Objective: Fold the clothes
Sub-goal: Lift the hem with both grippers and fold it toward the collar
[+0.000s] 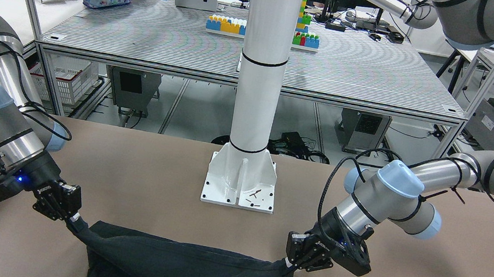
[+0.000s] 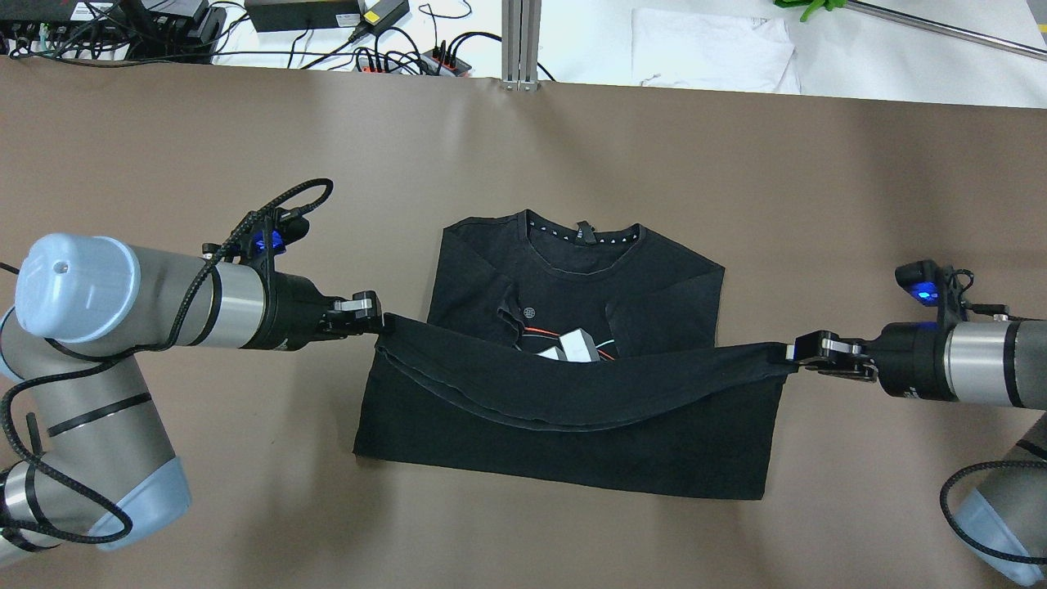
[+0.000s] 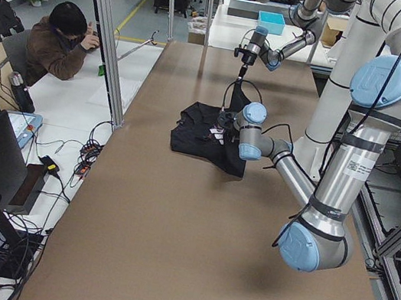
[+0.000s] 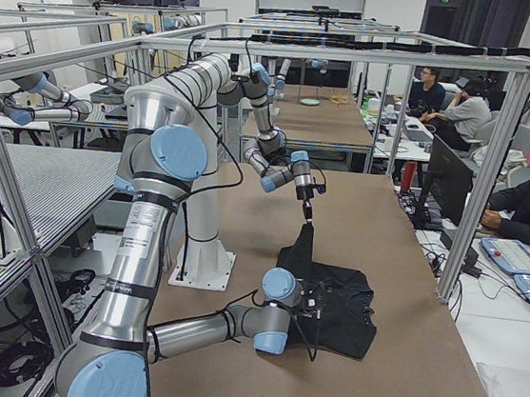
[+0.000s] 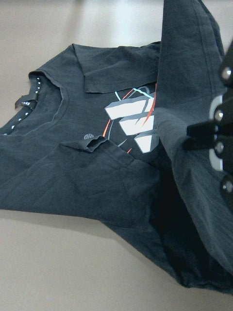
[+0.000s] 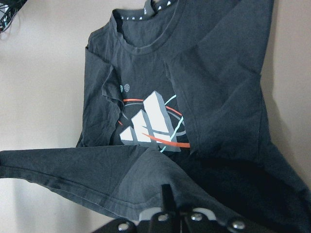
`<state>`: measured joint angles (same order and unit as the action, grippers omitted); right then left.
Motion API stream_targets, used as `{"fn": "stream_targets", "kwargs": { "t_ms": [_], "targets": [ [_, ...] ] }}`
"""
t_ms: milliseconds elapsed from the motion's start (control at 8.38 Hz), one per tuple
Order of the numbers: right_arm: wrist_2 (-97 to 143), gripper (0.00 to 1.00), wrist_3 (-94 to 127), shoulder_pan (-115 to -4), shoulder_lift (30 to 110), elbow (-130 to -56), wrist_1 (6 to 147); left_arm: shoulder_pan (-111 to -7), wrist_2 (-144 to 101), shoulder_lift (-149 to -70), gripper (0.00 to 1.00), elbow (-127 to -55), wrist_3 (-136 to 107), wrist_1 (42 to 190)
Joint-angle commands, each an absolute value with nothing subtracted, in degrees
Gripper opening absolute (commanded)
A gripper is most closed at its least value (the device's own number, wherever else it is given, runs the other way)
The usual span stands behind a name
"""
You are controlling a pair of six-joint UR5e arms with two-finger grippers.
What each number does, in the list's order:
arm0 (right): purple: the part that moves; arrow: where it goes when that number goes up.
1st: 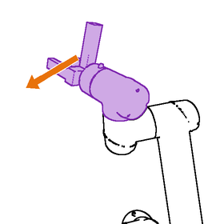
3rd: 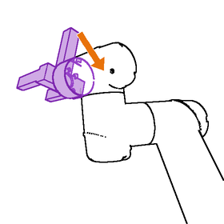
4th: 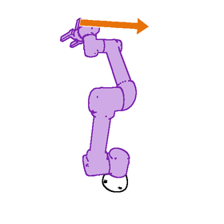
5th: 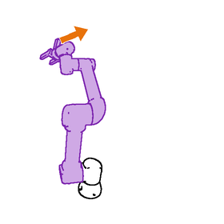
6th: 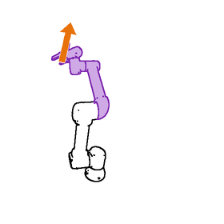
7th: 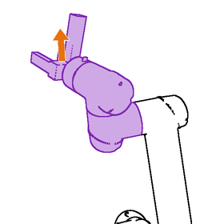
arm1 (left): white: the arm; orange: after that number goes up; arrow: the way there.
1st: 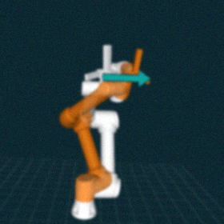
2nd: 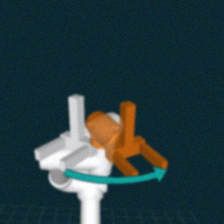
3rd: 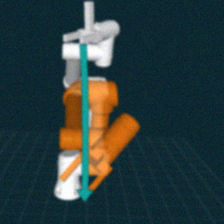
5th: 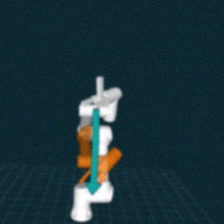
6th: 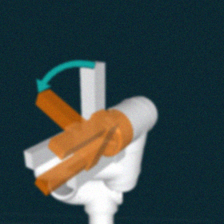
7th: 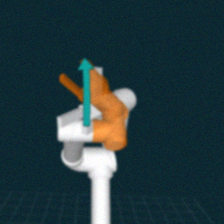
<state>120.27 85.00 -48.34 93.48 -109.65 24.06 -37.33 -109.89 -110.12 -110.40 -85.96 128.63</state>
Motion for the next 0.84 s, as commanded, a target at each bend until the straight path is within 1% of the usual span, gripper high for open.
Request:
{"fn": "stream_targets", "kwargs": {
  "t_ms": [0, 239, 478, 716],
  "targets": [
    [119.44, 0.0, 83.06, -50.61, 88.09, -103.47, 25.31, -39.98, -109.86, -111.87, 0.0, -107.07, -85.96, 128.67],
    [119.53, 0.0, 82.62, -53.68, 84.92, -98.55, 25.05, -41.48, -109.78, -115.73, 0.0, -101.28, -84.22, 128.76],
    [119.44, 0.0, 82.18, -55.63, 82.63, -95.81, 25.14, -43.84, -109.86, -118.63, 0.0, -96.53, -83.23, 129.11],
    [119.27, 0.0, 82.18, -55.81, 79.47, -92.13, 25.14, -44.91, -109.86, -120.23, 0.0, -93.7, -83.15, 129.2]
  ]
}}
